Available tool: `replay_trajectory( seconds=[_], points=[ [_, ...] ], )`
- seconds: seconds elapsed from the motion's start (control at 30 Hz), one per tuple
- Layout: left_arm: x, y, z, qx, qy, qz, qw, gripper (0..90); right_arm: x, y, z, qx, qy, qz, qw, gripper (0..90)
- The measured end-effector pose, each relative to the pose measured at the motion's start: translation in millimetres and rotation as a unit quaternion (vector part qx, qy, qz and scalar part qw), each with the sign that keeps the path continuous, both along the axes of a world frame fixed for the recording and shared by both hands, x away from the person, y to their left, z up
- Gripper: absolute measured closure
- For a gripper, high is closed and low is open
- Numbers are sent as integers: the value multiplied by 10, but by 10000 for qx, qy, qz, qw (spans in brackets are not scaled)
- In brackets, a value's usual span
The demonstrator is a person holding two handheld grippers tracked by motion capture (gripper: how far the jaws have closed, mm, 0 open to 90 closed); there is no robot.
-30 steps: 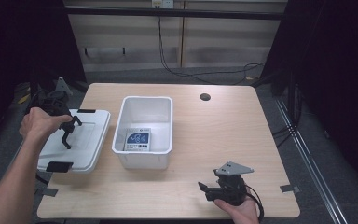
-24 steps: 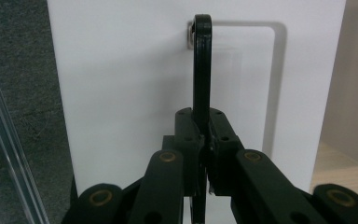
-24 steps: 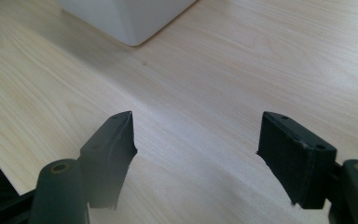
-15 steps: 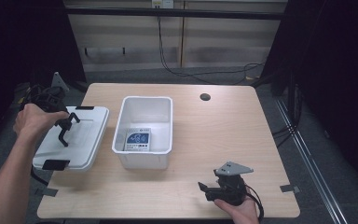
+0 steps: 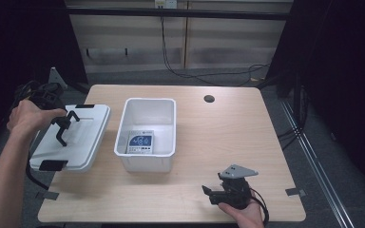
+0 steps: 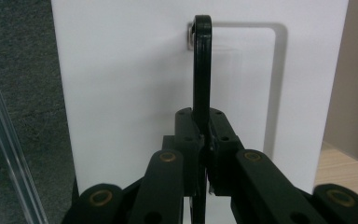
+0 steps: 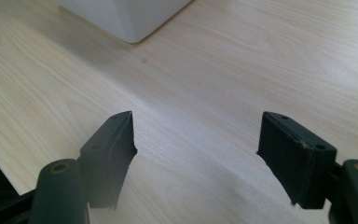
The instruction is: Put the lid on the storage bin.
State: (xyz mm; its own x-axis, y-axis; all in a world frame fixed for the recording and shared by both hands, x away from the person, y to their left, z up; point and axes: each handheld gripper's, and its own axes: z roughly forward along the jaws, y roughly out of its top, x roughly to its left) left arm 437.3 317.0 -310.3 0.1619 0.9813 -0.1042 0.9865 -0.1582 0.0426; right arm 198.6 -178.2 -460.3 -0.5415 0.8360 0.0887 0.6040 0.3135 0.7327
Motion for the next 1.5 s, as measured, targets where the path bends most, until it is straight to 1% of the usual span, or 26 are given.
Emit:
replay_trajectory(
  seconds=[0.03,0.2,0.23,0.27,0.3,0.37,0.47,0.53,0.6,0.63,0.7,0.73,0.87,0.9,0.93,0.97,1.0,1.13,1.17,1.23,1.27,1.3,1.33,1.4,1.47,1.5],
  points=[
    [0,-27,6,29,11,-37,10000,850,3,0,-1,3,16,4,10000,266],
    [11,-94,74,-56,-30,-149,9999,850,-5,0,4,4,-7,20,10000,266],
    [10,-122,119,-16,-69,-130,9999,850,-4,-3,1,14,-2,16,10000,266],
    [10,-122,119,-16,-69,-130,9999,850,-4,-3,1,14,-2,16,10000,266],
    [11,-140,163,-42,-78,-160,9998,849,0,-3,1,17,-6,9,10000,265],
    [11,-162,199,-90,-112,-182,9997,849,-1,-1,2,9,1,14,10000,265],
    [10,-192,232,-99,-123,-161,9997,849,-4,3,3,18,-1,22,10000,265],
    [14,-217,280,-147,-152,-181,9996,849,-1,1,0,7,-13,29,10000,266],
    [18,-232,288,-133,-141,-219,9996,849,-2,-1,0,9,-16,25,10000,265],
    [23,-254,311,-184,-181,-214,9994,849,0,-5,1,5,-14,31,10000,265],
    [24,-269,326,-185,-194,-232,9994,849,2,-6,1,19,-11,22,10000,266],
    [22,-297,360,-183,-199,-247,9993,850,0,-5,2,17,-4,24,10000,266],
    [18,-326,414,-137,-236,-207,9994,850,1,-4,1,7,0,32,10000,266],
    [13,-346,447,-147,-262,-241,9993,850,1,-3,0,1,-8,36,10000,266],
    [6,-358,465,-217,-349,-204,9989,850,-1,-1,1,10,-4,35,10000,265],
    [6,-358,465,-217,-349,-204,9989,850,-1,-1,1,10,-4,35,10000,265],
    [3,-368,486,-259,-418,-231,9985,850,-2,0,0,13,-1,34,10000,265],
    [13,-438,504,-332,-423,-256,9982,850,1,0,0,14,6,42,10000,265],
    [22,-489,511,-282,-380,-308,9984,850,1,-4,1,5,7,47,10000,265],
    [27,-501,523,-302,-407,-347,9981,850,1,-6,2,9,0,48,10000,265],
    [26,-532,527,-300,-421,-314,9982,850,1,-6,2,9,0,48,10000,265],
    [28,-570,548,-328,-360,-380,9981,849,0,-10,3,25,4,40,10000,264],
    [28,-570,548,-328,-360,-380,9981,850,0,-10,3,25,4,40,10000,264],
    [33,-645,568,-247,-350,-392,9983,850,-3,-11,6,21,9,32,10000,264],
    [37,-673,573,-221,-381,-396,9982,850,-3,-10,6,26,12,37,10000,264],
    [38,-725,587,-260,-400,-400,9981,850,-6,-11,8,15,9,41,10000,264]
  ],
)
